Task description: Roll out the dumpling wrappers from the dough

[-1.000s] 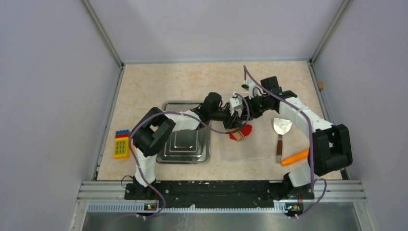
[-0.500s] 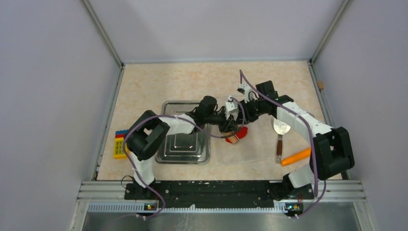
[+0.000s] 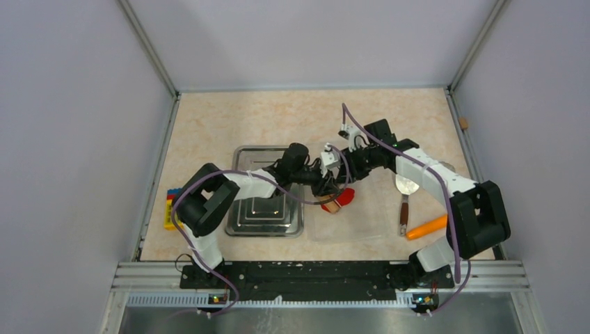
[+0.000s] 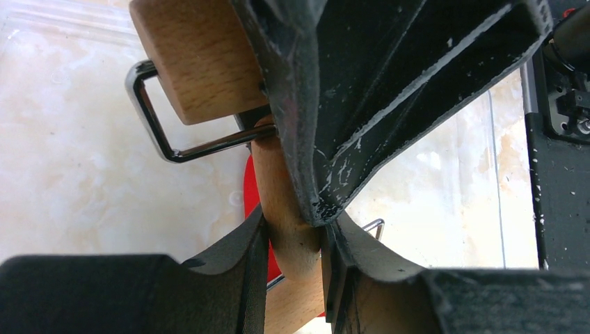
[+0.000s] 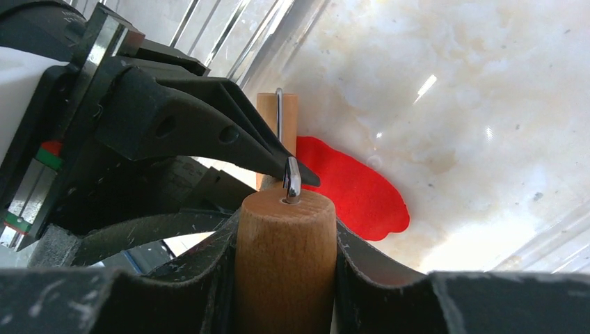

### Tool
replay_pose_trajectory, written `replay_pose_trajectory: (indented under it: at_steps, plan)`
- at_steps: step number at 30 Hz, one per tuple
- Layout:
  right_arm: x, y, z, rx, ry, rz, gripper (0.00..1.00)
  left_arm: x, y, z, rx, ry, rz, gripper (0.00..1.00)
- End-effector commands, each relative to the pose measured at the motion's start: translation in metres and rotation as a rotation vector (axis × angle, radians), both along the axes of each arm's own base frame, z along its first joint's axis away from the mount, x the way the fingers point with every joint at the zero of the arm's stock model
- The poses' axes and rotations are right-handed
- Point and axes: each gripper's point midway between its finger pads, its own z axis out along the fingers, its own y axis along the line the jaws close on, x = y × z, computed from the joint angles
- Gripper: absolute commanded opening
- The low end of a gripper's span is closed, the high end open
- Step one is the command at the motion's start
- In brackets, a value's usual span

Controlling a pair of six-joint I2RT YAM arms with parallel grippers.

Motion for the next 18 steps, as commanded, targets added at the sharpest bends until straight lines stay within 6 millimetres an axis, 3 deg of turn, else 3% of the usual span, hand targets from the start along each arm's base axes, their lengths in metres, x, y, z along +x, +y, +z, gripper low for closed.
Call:
replay_pose_trajectory:
  at_steps: [1,4,9,12,15,18]
  plan:
    - [-0.038,-0.008,-0.044,-0.156,0.153,0.047,0.00,-0.046,0.034,-0.061,0.197,0.159,-0.060,0.00]
    - [-0.028,-0.004,-0.030,-0.145,0.122,0.039,0.00,-0.044,0.033,-0.052,0.184,0.133,-0.064,0.00]
    - [0.005,0.001,0.017,-0.100,0.007,0.017,0.00,-0.020,0.010,-0.007,0.117,0.059,-0.065,0.00]
    - [0.014,-0.002,0.037,-0.079,-0.026,0.003,0.00,-0.006,-0.006,0.020,0.071,0.029,-0.066,0.00]
    - [0.017,-0.010,0.049,-0.066,-0.043,-0.014,0.00,0.005,-0.020,0.043,0.028,0.010,-0.076,0.00]
    - [0.020,-0.024,0.051,-0.063,-0.044,-0.055,0.00,0.009,-0.028,0.046,0.015,0.005,-0.089,0.00]
